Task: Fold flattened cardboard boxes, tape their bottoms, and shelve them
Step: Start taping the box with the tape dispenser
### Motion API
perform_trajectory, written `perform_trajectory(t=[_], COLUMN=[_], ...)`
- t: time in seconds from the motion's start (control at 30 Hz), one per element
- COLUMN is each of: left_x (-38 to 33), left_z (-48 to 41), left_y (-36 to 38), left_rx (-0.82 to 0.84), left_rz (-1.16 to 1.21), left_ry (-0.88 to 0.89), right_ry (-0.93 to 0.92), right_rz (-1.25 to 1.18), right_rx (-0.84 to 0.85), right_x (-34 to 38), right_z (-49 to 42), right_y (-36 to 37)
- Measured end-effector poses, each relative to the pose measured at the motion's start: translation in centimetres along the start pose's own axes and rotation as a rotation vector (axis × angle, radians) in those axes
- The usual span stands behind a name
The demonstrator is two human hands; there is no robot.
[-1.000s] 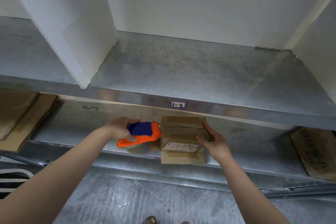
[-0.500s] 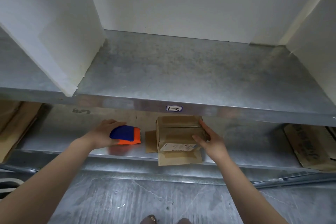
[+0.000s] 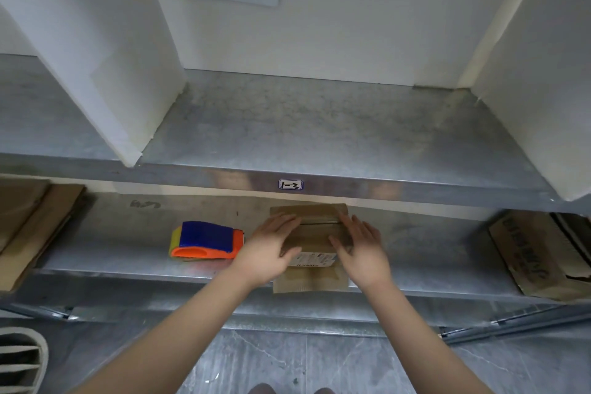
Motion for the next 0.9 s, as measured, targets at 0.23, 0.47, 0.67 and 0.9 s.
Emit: perform_trajectory(t=[0.23,0.47,0.67,0.9], left_x=[-0.5,-0.1,-0.2,1.1], left_z=[-1.7,-1.3,0.2,0.5], left_y=[1.8,2.2,3.7,3.5], left_rx=[0.035,-0.027,-0.167,-0.033], left_rz=[-0.126,-0.129,0.302,0.617], left_ry=[-0.022,-0.068,-0.320,-0.350], right_ry=[-0.132,-0.103,0.035,0.080], right_rz=[0.157,0.011,-0.347,-0.435], right_rx=[0.020,0.170,0.060,0.138], right_x=[1.9,2.1,0.3,0.7], right_z=[-0.8,-0.4,0.3,-0.3], right_y=[0.4,1.0,1.1,1.7])
Point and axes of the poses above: each hand's wrist, its own z-axis away from the middle knuckle, its own y-axis out of the palm, x = y × z, the point moved 2 cm from there along -z, towards the middle knuckle, and after that the axes turned 10 degrees about x, right-handed, at the moved point
